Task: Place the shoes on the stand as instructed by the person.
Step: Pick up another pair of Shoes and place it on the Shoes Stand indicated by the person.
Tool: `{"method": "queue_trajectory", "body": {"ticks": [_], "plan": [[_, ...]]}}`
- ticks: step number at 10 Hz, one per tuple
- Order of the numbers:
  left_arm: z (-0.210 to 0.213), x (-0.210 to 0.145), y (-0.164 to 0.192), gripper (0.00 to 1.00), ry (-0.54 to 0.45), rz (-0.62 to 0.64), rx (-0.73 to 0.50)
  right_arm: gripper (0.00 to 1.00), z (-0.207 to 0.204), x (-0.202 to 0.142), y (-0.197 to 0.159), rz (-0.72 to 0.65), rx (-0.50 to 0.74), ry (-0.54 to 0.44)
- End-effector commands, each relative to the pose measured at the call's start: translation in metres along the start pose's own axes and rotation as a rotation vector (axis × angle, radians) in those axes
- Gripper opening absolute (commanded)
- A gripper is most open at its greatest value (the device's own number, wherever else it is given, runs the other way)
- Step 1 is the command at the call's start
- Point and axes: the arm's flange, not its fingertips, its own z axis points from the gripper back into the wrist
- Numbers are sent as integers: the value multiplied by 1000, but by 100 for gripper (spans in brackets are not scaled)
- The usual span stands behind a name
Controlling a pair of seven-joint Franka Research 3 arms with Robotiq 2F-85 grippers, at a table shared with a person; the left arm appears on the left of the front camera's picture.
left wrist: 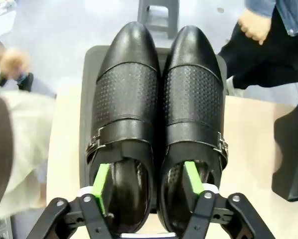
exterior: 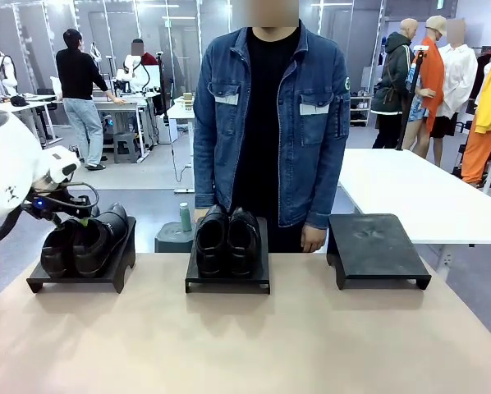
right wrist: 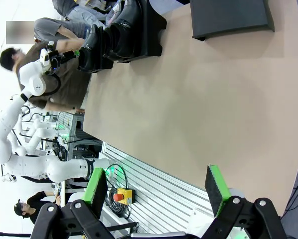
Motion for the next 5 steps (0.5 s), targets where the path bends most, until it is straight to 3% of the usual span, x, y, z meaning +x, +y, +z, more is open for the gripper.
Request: {"method": "queue_trajectory", "body": {"ticks": [1, 4, 5], "plan": [[19, 4, 7, 100, 81, 1, -4, 100, 0, 0, 2, -2, 11, -7], [43, -5, 12, 100, 122, 27, -71, 100, 0, 0, 2, -2, 11, -7], [50, -10, 10, 100, 121, 27, -38, 100, 0, 0, 2, -2, 11, -7]]}}
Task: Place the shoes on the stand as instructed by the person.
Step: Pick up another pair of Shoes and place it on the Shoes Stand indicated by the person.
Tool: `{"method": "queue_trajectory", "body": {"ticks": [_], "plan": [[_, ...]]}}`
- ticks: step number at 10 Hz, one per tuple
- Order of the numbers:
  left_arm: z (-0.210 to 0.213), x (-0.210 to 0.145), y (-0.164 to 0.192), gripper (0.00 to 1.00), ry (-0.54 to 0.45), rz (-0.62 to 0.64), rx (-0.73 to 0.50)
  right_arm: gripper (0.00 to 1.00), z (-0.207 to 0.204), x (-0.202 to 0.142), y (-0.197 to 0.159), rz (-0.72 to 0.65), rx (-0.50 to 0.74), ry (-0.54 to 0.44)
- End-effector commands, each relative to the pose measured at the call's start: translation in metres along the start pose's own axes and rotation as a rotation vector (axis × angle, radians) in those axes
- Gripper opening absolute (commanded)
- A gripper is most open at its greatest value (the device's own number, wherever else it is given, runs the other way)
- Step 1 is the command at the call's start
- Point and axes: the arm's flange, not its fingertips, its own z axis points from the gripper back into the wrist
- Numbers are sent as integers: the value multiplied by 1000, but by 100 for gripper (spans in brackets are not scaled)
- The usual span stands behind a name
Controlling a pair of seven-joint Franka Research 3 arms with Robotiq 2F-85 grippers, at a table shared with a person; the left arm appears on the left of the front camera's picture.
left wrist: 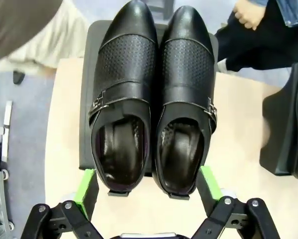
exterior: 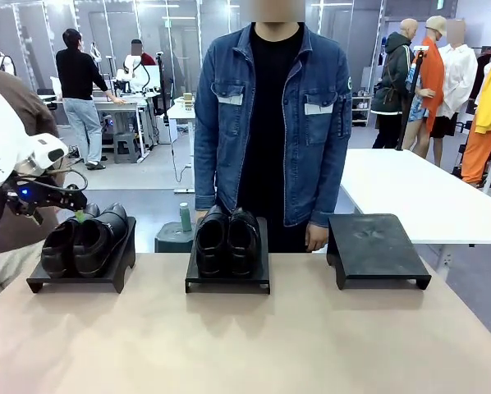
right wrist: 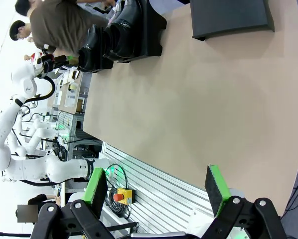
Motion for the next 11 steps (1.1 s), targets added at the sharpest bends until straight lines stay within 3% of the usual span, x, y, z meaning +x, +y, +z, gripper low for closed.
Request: {"method": "queue_trajectory", "body": {"ticks": [1, 11], "plan": [[-8, 2, 0, 100, -5, -2, 5, 100, 0, 0, 2, -2, 11, -7], [-8, 2, 0, 100, -5, -2, 5, 100, 0, 0, 2, -2, 11, -7]]}}
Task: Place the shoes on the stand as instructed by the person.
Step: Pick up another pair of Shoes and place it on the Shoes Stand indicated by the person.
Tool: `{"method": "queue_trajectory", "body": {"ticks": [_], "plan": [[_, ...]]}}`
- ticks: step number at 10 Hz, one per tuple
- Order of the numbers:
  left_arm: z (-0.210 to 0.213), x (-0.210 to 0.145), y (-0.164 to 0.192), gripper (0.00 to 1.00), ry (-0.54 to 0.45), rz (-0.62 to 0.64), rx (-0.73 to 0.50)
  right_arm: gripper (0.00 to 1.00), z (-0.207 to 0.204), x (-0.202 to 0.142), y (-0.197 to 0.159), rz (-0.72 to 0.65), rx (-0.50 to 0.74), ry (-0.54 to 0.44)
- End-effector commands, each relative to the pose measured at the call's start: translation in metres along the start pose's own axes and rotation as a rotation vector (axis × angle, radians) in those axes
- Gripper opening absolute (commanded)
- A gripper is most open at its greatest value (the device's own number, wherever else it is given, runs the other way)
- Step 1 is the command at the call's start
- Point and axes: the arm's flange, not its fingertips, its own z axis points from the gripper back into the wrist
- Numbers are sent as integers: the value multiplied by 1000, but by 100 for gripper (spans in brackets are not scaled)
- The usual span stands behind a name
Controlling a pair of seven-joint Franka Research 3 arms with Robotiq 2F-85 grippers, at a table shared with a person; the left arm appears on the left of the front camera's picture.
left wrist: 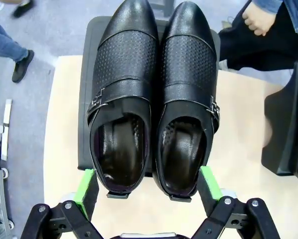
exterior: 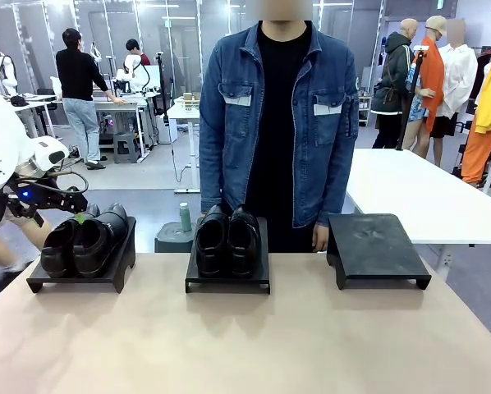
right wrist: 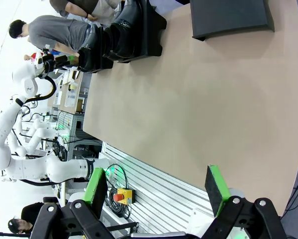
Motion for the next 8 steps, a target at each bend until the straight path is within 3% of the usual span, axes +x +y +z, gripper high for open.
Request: {"method": "queue_trajectory", "body": {"ticks": [1, 6, 8], "plan": [[-1, 3, 0, 100, -16, -3, 4, 100, 0, 0, 2, -2, 11, -7], [0, 0, 0, 100, 0, 0, 0, 100, 0, 0, 2, -2, 11, -7], [46, 21, 66, 100, 185, -11, -253, 100, 0, 0, 2, -2, 11, -7]]}}
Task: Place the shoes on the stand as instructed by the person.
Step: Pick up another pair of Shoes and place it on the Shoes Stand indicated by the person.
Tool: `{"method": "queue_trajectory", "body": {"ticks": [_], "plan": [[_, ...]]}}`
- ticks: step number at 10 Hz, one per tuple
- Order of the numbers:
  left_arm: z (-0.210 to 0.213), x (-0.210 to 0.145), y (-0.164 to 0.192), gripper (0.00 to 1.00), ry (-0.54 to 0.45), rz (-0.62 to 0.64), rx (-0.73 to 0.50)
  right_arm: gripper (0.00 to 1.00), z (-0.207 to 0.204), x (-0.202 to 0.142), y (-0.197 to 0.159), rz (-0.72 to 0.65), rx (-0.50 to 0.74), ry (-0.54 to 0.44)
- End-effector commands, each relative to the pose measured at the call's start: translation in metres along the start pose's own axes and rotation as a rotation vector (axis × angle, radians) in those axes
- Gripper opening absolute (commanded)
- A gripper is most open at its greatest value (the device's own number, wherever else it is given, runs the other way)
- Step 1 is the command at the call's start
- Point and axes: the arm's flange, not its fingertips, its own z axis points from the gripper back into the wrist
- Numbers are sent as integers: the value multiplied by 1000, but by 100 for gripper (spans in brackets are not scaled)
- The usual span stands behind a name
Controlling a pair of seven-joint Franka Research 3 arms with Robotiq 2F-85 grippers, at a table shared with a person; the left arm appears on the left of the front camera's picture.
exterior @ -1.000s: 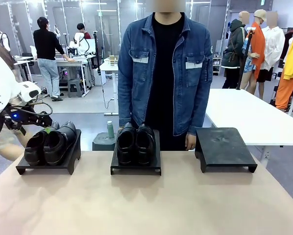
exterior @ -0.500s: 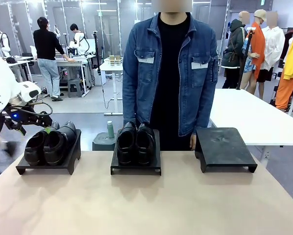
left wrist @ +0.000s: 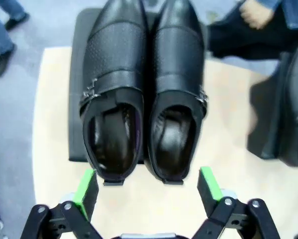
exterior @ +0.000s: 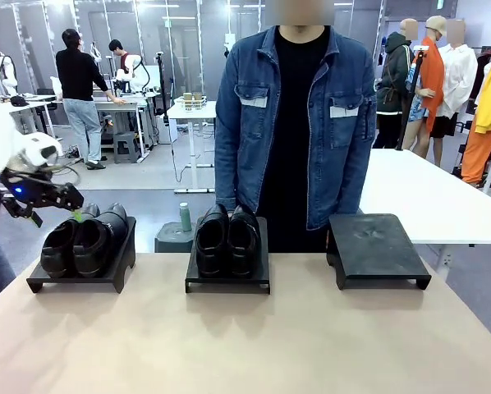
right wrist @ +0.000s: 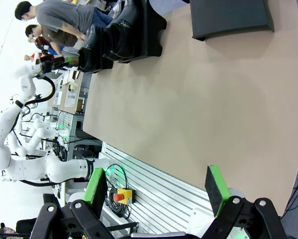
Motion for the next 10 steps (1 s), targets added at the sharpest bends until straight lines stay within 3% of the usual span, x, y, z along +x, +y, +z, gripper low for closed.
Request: {"method": "queue_trajectory", "body": {"ticks": [1, 3, 4, 6, 8, 10], "plan": [[61, 5, 64, 100, 206, -64, -209, 100, 0, 0, 2, -2, 11, -7], [86, -18, 91, 100, 285, -100, -367, 100, 0, 0, 2, -2, 11, -7], [100, -41, 114, 100, 327, -111, -633, 100, 0, 0, 2, -2, 11, -7], [104, -92, 154, 100, 316, -19, -895, 100, 0, 0, 2, -2, 11, -7], [100, -129, 161, 100, 269, 46, -965, 100, 0, 0, 2, -2, 11, -7], [101, -138, 168, 100, 249, 78, -1023, 100, 0, 0, 2, -2, 11, -7]]}}
